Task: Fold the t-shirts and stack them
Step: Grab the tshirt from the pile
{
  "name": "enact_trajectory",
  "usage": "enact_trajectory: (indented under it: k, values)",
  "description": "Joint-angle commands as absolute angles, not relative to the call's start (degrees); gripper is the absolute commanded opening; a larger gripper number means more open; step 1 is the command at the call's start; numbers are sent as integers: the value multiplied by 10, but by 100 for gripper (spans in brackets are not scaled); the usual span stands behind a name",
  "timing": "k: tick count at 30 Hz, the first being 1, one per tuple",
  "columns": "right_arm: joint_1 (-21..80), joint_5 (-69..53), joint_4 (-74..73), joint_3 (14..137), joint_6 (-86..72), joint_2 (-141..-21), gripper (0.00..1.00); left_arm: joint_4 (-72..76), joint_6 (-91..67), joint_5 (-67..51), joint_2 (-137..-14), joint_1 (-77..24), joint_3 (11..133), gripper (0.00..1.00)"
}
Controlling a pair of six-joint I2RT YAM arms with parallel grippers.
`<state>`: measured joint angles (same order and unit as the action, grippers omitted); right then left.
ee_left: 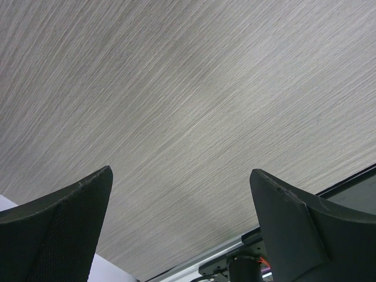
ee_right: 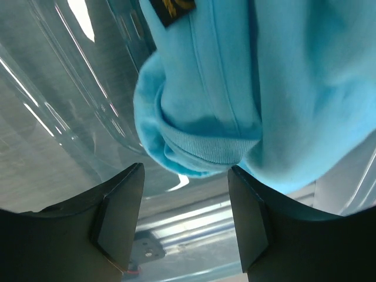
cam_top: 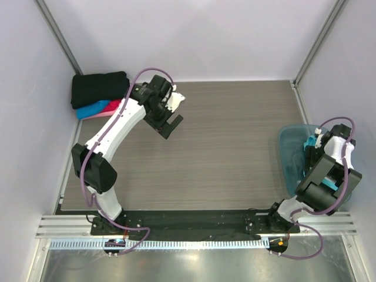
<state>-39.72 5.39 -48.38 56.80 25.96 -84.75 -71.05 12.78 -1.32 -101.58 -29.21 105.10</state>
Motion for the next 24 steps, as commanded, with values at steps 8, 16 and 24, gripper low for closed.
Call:
enact_trajectory:
  k: [8, 16, 24]
  values:
    - [-398, 8, -439, 623, 241, -897, 53, -715, 144, 11, -1032, -308, 1078, 100]
    - [-398, 8, -439, 629, 237, -881, 1, -713, 144, 14, -1043, -309, 1087, 100]
    - [-382, -58, -502, 697, 304, -670, 1, -708, 145, 32, -1037, -302, 1105, 100]
